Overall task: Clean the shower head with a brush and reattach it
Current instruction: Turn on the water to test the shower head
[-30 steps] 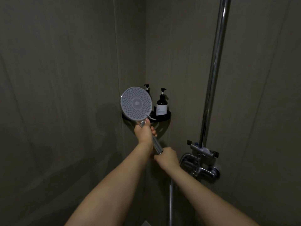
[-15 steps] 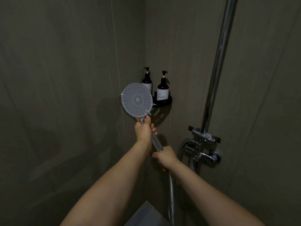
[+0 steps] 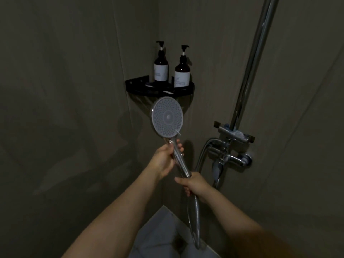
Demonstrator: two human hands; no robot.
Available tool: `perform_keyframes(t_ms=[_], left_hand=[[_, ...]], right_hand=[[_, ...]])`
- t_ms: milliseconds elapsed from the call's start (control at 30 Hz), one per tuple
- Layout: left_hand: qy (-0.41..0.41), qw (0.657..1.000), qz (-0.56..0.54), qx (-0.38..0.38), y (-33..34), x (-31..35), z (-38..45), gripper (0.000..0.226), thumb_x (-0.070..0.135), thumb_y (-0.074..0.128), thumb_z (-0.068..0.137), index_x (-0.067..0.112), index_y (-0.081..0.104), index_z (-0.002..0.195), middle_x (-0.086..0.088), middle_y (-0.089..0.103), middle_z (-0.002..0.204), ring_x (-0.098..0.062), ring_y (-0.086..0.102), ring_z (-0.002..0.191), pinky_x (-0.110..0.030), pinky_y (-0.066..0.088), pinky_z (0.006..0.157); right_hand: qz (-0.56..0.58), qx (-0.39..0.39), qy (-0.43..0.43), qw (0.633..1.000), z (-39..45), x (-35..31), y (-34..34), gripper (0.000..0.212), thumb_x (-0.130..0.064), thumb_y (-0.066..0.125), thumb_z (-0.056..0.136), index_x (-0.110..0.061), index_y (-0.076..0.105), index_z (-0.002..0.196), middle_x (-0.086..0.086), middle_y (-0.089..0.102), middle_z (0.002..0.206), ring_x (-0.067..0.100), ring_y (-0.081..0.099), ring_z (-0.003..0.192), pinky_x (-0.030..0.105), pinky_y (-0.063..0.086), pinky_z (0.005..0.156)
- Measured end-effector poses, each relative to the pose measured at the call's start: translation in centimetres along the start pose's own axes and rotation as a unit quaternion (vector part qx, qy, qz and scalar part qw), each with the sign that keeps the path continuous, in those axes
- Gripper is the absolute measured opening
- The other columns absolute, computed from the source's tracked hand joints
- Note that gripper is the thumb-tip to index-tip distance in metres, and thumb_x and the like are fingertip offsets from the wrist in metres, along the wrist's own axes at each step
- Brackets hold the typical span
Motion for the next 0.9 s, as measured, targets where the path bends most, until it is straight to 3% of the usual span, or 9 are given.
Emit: perform_keyframes(t_ms=[233, 267, 333, 400, 433, 533, 733, 800, 900], left_hand=[[0.018, 0.999, 0.02, 0.045, -0.2, -2.1, 1.8, 0.021, 0.0, 0.036, 0.095, 0.009, 0.055, 0.094, -0.004, 0.057, 0.086, -0.011, 0.058, 0.075, -0.016, 0.054, 0.063], [0.019, 0.998, 0.025, 0.051, -0.6, -2.4, 2.1, 0.021, -0.001, 0.037, 0.095, 0.007, 0.055, 0.099, -0.004, 0.056, 0.085, -0.009, 0.059, 0.072, -0.016, 0.054, 0.064], [0.021, 0.997, 0.036, 0.064, -1.3, -2.9, 2.5, 0.026, -0.002, 0.038, 0.094, 0.003, 0.051, 0.116, -0.003, 0.057, 0.083, -0.008, 0.059, 0.069, -0.016, 0.052, 0.068], [0.023, 0.996, 0.041, 0.071, -1.9, -3.3, 2.8, 0.035, -0.003, 0.038, 0.094, -0.002, 0.046, 0.128, -0.003, 0.057, 0.083, -0.007, 0.059, 0.07, -0.017, 0.051, 0.071], [0.023, 0.996, 0.041, 0.071, -2.0, -3.5, 2.9, 0.035, -0.003, 0.039, 0.094, -0.005, 0.045, 0.129, -0.003, 0.057, 0.083, -0.008, 0.058, 0.072, -0.017, 0.051, 0.072], [0.018, 0.996, 0.04, 0.078, -2.3, -4.1, 3.4, 0.034, -0.003, 0.039, 0.094, -0.005, 0.046, 0.127, -0.003, 0.058, 0.084, -0.009, 0.057, 0.074, -0.018, 0.051, 0.075], [0.016, 0.995, 0.051, 0.079, -2.0, -4.5, 4.0, 0.022, -0.003, 0.04, 0.093, 0.007, 0.059, 0.095, 0.001, 0.064, 0.072, -0.005, 0.061, 0.065, -0.016, 0.051, 0.072], [0.019, 0.995, 0.051, 0.08, -2.0, -4.6, 4.2, 0.021, -0.003, 0.041, 0.092, 0.008, 0.059, 0.096, 0.005, 0.067, 0.065, -0.004, 0.062, 0.061, -0.015, 0.051, 0.07], [0.025, 0.994, 0.057, 0.085, -2.1, -4.8, 4.5, 0.022, -0.004, 0.042, 0.092, 0.006, 0.055, 0.107, 0.001, 0.064, 0.073, -0.008, 0.059, 0.069, -0.019, 0.049, 0.075]], right_hand=[[-0.156, -0.03, 0.021, 0.987, 2.0, -0.8, -3.4, 0.023, -0.026, 0.069, 0.082, -0.013, 0.054, 0.07, -0.004, 0.051, 0.06, 0.006, 0.048, 0.054, 0.011, 0.039, 0.044], [-0.161, 0.015, 0.014, 0.987, 2.5, -1.2, -4.6, 0.026, -0.03, 0.07, 0.081, -0.013, 0.054, 0.069, -0.001, 0.051, 0.061, 0.01, 0.048, 0.055, 0.018, 0.042, 0.048], [-0.137, 0.19, -0.009, 0.972, 3.5, -2.2, -7.9, 0.033, -0.037, 0.069, 0.081, -0.011, 0.057, 0.064, 0.008, 0.056, 0.061, 0.026, 0.059, 0.062, 0.033, 0.049, 0.062], [-0.089, 0.368, 0.001, 0.926, 3.9, -3.0, -11.3, 0.039, -0.04, 0.064, 0.083, -0.001, 0.064, 0.087, 0.021, 0.067, 0.088, 0.036, 0.064, 0.093, 0.036, 0.048, 0.077], [-0.065, 0.411, 0.022, 0.909, 4.0, -3.2, -12.5, 0.05, -0.042, 0.062, 0.084, 0.004, 0.061, 0.104, 0.024, 0.065, 0.107, 0.038, 0.061, 0.105, 0.036, 0.047, 0.083], [-0.079, 0.401, 0.08, 0.909, 5.3, -3.1, -14.1, 0.065, -0.051, 0.055, 0.086, 0.005, 0.058, 0.117, 0.023, 0.062, 0.118, 0.037, 0.06, 0.108, 0.034, 0.047, 0.082], [-0.188, 0.366, 0.117, 0.904, 6.3, -3.1, -14.1, 0.048, -0.04, 0.053, 0.09, 0.002, 0.06, 0.113, 0.022, 0.061, 0.117, 0.034, 0.059, 0.107, 0.035, 0.047, 0.087], [-0.204, 0.363, 0.114, 0.902, 6.7, -3.1, -13.8, 0.043, -0.034, 0.049, 0.092, 0.002, 0.061, 0.112, 0.022, 0.061, 0.118, 0.035, 0.058, 0.109, 0.034, 0.046, 0.086], [-0.232, 0.361, 0.112, 0.897, 6.9, -3.0, -13.4, 0.042, -0.031, 0.041, 0.096, 0.004, 0.061, 0.112, 0.022, 0.06, 0.12, 0.035, 0.057, 0.112, 0.034, 0.045, 0.087]])
Point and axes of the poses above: each hand's wrist, its own z-axis towards the middle knuckle, its own y-axis out of the palm, x = y × z, the point moved 3 cm from there along z, towards the middle knuckle
